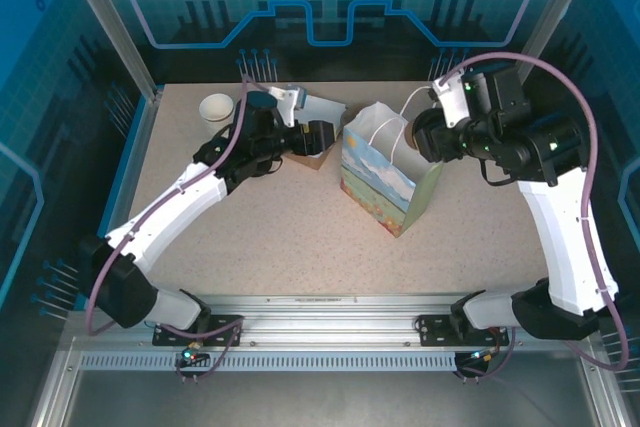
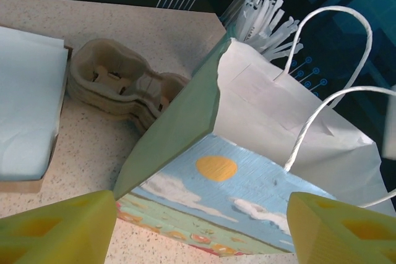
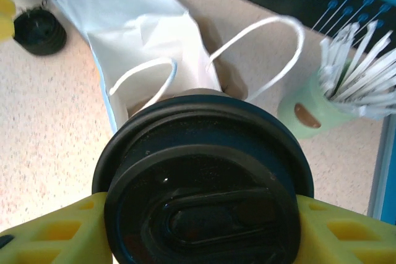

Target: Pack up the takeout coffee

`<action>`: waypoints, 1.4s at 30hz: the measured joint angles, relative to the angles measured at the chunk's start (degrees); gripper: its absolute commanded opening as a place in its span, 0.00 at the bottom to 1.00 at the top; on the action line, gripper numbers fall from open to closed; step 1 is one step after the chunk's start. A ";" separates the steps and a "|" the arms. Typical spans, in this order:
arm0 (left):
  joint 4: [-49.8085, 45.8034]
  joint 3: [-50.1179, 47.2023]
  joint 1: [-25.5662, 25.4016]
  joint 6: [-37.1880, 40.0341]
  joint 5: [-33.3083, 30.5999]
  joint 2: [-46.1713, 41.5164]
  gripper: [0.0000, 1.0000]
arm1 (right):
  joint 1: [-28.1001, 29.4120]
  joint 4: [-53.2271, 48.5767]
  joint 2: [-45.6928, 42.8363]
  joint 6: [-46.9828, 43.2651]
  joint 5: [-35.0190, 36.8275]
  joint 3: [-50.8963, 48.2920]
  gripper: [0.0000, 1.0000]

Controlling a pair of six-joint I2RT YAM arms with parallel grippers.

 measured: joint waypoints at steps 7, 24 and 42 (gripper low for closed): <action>-1.11 5.75 -0.02 2.95 2.93 5.88 0.65 | -1.81 0.17 0.00 -0.04 -3.65 -6.54 0.44; -8.41 23.45 -0.07 9.01 9.66 22.77 0.49 | -5.51 3.48 5.44 -0.72 -12.70 -8.63 0.43; -12.83 31.58 -0.07 12.02 12.13 28.44 0.33 | -7.63 3.63 10.56 -2.64 -14.82 -8.61 0.41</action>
